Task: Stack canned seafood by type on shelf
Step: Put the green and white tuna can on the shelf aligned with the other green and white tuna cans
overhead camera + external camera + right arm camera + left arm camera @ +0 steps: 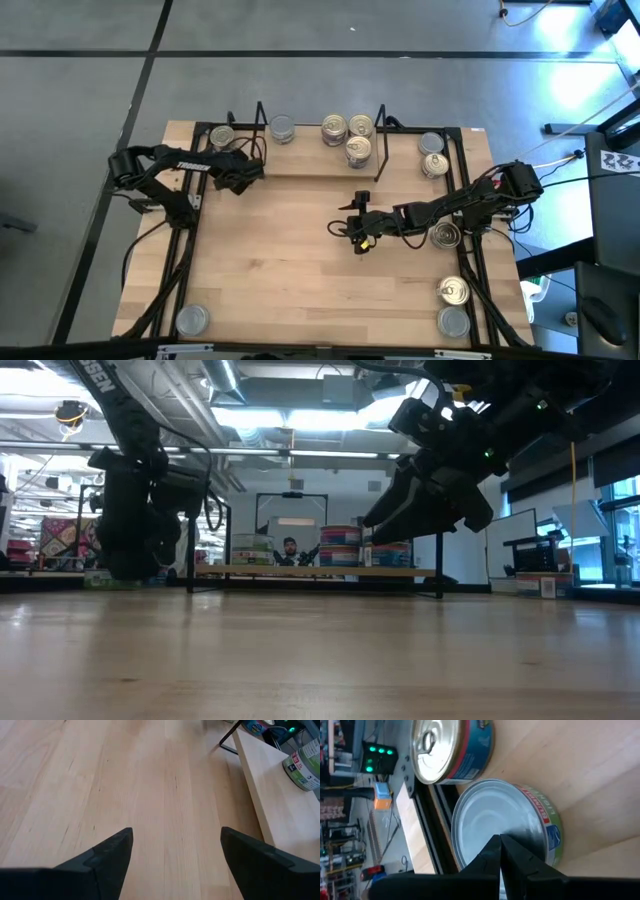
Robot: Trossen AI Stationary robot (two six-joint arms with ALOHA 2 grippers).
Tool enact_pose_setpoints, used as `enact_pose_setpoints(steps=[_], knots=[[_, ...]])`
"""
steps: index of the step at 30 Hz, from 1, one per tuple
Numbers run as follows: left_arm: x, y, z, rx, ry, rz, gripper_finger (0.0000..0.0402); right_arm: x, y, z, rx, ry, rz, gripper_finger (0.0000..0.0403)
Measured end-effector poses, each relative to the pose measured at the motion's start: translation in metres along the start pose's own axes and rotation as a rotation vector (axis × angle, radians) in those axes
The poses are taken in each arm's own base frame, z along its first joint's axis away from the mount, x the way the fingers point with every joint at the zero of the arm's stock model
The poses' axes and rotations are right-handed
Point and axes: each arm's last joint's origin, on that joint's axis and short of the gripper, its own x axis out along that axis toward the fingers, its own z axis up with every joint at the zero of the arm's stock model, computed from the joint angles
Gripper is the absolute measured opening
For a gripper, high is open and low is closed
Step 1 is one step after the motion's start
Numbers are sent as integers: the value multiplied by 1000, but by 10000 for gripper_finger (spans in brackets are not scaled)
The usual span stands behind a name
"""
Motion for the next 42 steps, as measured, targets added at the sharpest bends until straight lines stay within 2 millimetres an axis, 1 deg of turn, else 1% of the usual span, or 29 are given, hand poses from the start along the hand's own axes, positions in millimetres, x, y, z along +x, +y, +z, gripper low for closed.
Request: enact_pose_setpoints(steps=[5, 11, 17, 32, 38, 42], knots=[[-9, -9, -2, 29, -36, -33, 4, 0, 0, 0, 0, 0, 0, 298], [-26, -16, -5, 42, -49, -82, 3, 0, 0, 0, 0, 0, 0, 298], [-40, -25, -13, 76, -62, -113, 2, 0, 0, 0, 0, 0, 0, 298], [-67, -47, -33, 133, -187, -190, 4, 0, 0, 0, 1, -2, -1, 298], [-90, -59, -33, 164, -256, -294, 5, 0, 0, -1, -3, 7, 1, 298], [-110, -72, -27, 170, -351, -436, 5, 0, 0, -1, -4, 9, 2, 298]])
